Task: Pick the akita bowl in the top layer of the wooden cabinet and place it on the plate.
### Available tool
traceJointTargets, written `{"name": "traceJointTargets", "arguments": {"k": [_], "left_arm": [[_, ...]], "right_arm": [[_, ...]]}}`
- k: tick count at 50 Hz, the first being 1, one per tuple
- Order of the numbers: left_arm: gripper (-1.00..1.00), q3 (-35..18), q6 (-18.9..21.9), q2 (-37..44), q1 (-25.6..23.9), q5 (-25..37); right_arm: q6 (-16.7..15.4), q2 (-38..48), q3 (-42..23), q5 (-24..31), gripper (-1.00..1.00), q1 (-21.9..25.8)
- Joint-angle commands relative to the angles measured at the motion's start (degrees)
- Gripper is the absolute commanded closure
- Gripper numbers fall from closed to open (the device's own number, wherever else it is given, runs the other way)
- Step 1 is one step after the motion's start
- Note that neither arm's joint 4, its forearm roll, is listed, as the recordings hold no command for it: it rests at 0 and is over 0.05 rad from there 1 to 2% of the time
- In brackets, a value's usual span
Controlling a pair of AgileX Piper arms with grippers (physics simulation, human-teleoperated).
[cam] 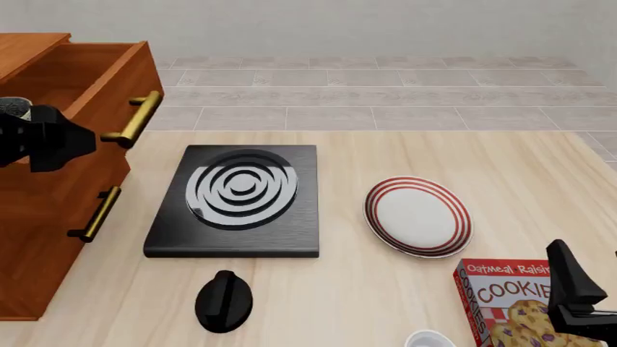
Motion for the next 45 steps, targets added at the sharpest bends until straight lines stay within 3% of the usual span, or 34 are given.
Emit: {"name": "traceJointTargets", "arguments": {"k": [1,45], "left_arm": [[-1.00,4.4,-1.3,4.4,-2.5,0.2],[-1.00,4.5,-3.4,8.3,-8.5,-3.1]], "right_arm": [[0.2,0.1,0.0,-0.1,-1.00,-0.1],[1.4,0.7,-0.1,-0.6,-1.00,-0.3]]}}
